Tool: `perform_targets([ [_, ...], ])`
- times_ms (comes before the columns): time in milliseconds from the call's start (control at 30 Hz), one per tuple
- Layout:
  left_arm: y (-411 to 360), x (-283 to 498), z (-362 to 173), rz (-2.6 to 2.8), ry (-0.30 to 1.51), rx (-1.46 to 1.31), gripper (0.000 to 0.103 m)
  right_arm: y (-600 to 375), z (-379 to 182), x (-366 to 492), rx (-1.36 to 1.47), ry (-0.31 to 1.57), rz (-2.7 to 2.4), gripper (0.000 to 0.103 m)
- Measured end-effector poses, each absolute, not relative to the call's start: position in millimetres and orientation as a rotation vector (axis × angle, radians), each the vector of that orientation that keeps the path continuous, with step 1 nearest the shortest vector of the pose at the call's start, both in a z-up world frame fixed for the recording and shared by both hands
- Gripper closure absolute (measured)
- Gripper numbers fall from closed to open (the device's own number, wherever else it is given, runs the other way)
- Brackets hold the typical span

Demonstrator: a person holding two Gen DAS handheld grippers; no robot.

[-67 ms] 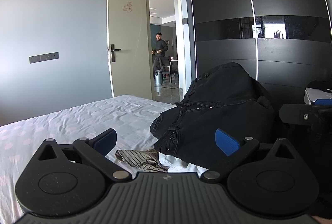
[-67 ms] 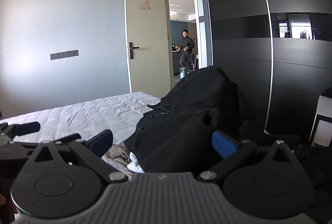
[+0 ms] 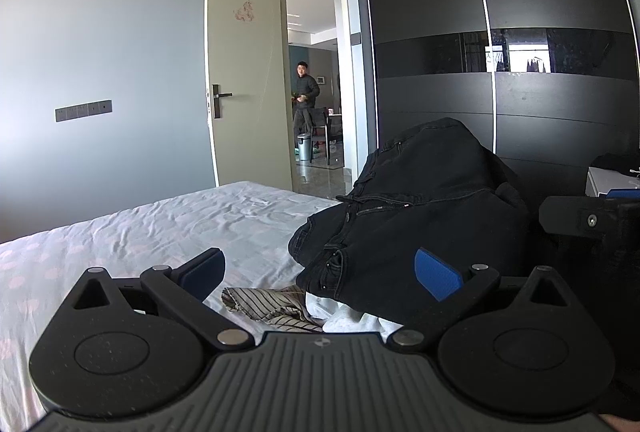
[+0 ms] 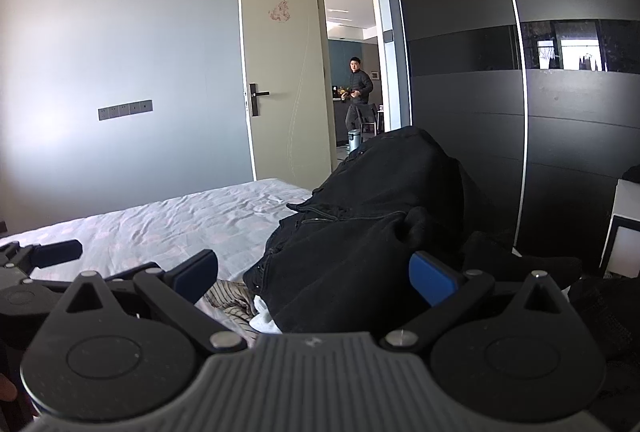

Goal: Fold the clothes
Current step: 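Move both grippers toward the black jeans on the clothes pile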

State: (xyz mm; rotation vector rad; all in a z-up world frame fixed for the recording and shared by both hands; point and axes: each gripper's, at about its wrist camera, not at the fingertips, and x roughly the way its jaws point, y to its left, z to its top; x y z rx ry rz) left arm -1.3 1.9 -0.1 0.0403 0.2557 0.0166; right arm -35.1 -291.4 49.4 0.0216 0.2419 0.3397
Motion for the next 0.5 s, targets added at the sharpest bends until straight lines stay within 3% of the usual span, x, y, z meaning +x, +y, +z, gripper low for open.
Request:
perform_targets([
  [500, 1.0, 2.8, -6.4, -0.007, 0.316, 0.055, 0.000, -285.9, 36.4, -17.6, 0.012, 0.352, 0.417, 0.000],
])
